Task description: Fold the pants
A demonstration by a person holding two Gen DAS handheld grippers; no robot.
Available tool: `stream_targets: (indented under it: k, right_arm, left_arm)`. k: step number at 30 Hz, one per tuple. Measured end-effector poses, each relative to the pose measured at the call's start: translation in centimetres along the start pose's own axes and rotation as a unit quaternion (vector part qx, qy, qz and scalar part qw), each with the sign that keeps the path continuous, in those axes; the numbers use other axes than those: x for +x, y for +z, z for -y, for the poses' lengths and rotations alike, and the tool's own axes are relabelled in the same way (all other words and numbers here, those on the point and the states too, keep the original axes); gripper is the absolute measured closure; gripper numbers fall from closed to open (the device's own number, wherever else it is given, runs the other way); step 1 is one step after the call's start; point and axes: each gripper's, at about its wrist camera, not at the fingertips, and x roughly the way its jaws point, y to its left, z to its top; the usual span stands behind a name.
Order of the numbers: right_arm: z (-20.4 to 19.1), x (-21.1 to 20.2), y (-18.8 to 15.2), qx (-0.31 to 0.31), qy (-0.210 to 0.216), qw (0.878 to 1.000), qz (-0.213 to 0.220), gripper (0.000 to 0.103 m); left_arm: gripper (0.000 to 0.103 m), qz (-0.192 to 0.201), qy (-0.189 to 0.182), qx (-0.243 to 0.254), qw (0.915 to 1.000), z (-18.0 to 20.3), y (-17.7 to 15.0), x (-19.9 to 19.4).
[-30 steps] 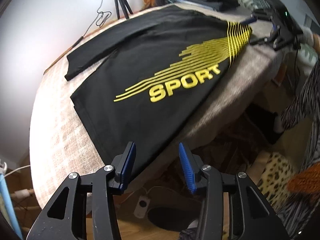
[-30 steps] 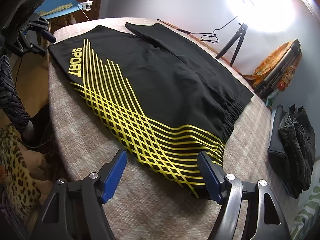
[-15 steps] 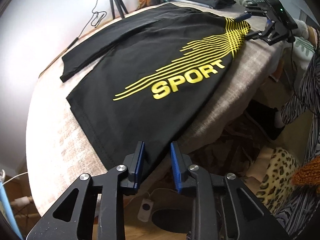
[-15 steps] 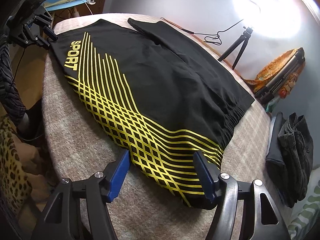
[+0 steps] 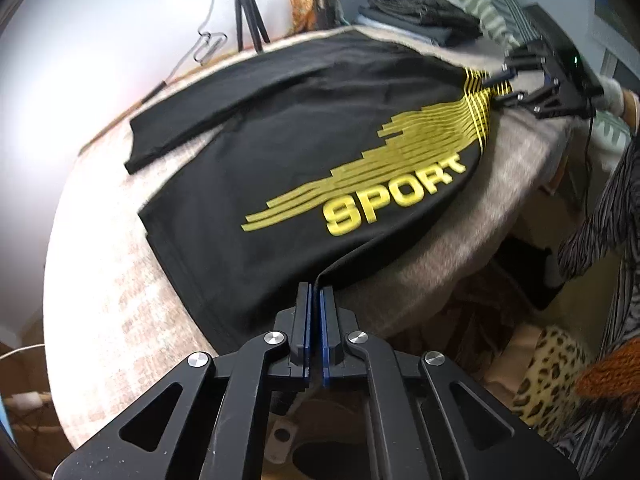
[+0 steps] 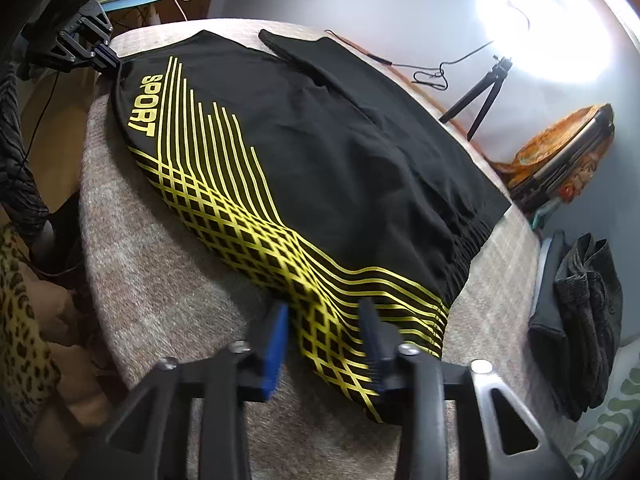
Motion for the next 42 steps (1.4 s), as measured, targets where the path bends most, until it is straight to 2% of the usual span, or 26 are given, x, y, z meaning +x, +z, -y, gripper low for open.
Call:
stream_targets:
  k: [2, 5, 9, 15, 19, 26, 30, 33, 35, 37, 39, 42]
  right_arm:
    - [0.0, 0.0, 0.3, 0.000, -0.005, 1.000, -0.001, 0.086]
    - [0.5, -0.6, 0.9, 0.013, -0.013, 1.000, 0.011, 0.090]
    - [1.6, -1.8, 2.0, 0.039, -0.028, 0.998, 0.036, 0.097]
    - [3.6, -2.7, 4.9, 0.060, -0.060, 0.995, 0.054, 0.100]
    - [5.8, -2.8, 6.9, 0.073, -0.078, 0.992, 0.063, 0.101]
    - [9.9, -0.9, 10.0, 0.078, -0.102, 0.990, 0.056, 0.103]
    - [11.7, 1.1, 11.2, 0.087, -0.088, 0.991, 0.048, 0.103]
    - [13.0, 2.7, 12.1, 0.088, -0.087, 0.992, 0.039, 0.103]
    - [13.6, 3.4, 12.3, 0.095, -0.072, 0.992, 0.036, 0.103]
    - [14.1, 4.1, 12.2, 0.104, -0.059, 0.992, 0.034, 0.103]
    - [14.4, 4.7, 11.8, 0.112, -0.050, 0.992, 0.033, 0.103]
    - [14.7, 5.7, 10.9, 0.133, -0.031, 0.990, 0.033, 0.103]
  left_arm:
    - [0.101, 0.014, 0.001, -0.007, 0.9999, -0.2, 0.3, -0.5]
    - [0.101, 0.033, 0.002, -0.030, 0.9990, -1.1, 1.1, -1.1]
    - [0.101, 0.064, 0.025, -0.039, 0.9969, -2.2, 2.6, -1.8]
    - [0.102, 0.116, 0.055, -0.055, 0.9901, -5.2, 6.3, -2.5]
    - [0.102, 0.135, 0.072, -0.066, 0.9860, -7.5, 8.4, -2.1]
    - [0.102, 0.147, 0.095, -0.088, 0.9806, -11.1, 11.0, -0.4]
    - [0.103, 0.132, 0.096, -0.102, 0.9813, -12.9, 11.9, 1.6]
    - [0.103, 0.120, 0.065, -0.109, 0.9846, -14.2, 12.4, 2.7]
    - [0.102, 0.112, 0.041, -0.135, 0.9837, -15.6, 12.3, 3.4]
    - [0.092, 0.103, 0.005, -0.153, 0.9828, -16.8, 11.8, 4.2]
    - [0.056, 0.081, -0.016, -0.167, 0.9824, -17.6, 11.3, 5.4]
    - [0.054, 0.062, -0.010, -0.179, 0.9819, -18.3, 10.8, 7.2]
